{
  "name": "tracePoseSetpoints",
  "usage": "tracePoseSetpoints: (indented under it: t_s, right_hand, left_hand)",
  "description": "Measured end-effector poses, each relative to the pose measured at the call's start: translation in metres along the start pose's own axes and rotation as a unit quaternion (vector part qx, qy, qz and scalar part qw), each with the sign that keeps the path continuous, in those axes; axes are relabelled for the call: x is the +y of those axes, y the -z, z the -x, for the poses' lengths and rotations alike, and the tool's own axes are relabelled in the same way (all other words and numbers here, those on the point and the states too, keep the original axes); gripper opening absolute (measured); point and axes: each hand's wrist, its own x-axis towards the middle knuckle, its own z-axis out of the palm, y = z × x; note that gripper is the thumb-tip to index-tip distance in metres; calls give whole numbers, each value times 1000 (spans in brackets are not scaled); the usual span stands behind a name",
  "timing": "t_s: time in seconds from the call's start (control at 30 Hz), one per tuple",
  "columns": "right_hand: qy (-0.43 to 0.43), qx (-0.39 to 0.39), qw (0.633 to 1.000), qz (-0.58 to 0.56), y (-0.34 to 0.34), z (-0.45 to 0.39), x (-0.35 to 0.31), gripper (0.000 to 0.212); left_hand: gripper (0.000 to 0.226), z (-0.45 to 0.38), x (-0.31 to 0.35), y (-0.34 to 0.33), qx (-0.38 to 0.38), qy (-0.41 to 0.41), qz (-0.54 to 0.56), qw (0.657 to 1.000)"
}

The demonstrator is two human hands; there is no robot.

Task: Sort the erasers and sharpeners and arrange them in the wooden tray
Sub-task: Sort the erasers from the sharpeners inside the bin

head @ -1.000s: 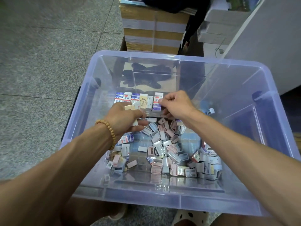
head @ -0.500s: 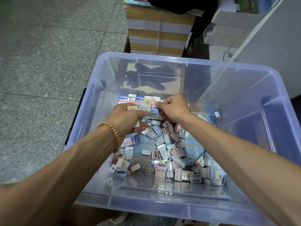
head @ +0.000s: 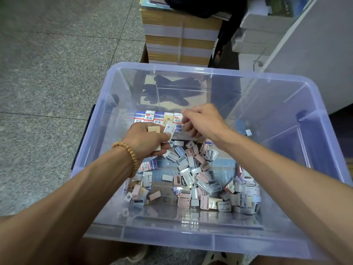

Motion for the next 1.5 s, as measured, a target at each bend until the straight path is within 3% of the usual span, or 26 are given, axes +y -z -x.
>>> tracePoseSetpoints:
  t_s: [0.1,0.23,0.47,0.6,0.8,0.93,0.97,1.1,1.2,1.27,1.33,1.5]
  right_hand:
    - [-13,-139,987,-81,8,27,4,18]
    - [-53,-165,978,-120,11,33,26,9]
    - [-66,-21,997,-45,21,-3,31,15]
    - [-90,-28,995,-29,12,-22,24,12]
    - [-98,39,994,-32,-4,-29,27,16]
    - [-43,63,997,27,2,-17,26,24]
    - [-31,48,998,9,6,-10,24,26]
    - [-36,-132,984,-117,16,19,17,16]
    - [-48,-116,986,-106,24,18,26,10]
    - [-73,-69,990,-101,34,9,33,13]
    - [-95,3,992,-81,43,-2,40,15]
    - [-73,61,996,2,27,-24,48,25]
  left_hand:
    - [16,6,0,-4,-62,-15,-12,998]
    - [28,9,-4,-16,-94,-6,-21,995]
    - [19,3,-3,-23,-76,40,19,996]
    - [18,-2,-5,-20,-66,21,14,998]
    - [9,-10,-4,-13,-13,-8,7,1000]
    - [21,-14,-5,-11,-6,-39,-50,998]
    - [21,-14,-5,-11,-10,-49,-59,997]
    - [21,-11,-2,-17,-55,-81,-72,993]
    - [30,-9,0,-23,-86,-105,-125,983]
    - [35,-15,-1,-25,-42,-192,-281,939]
    - [39,-24,1,-27,19,-293,-417,860]
    - [39,-50,-2,-30,16,-417,-554,720]
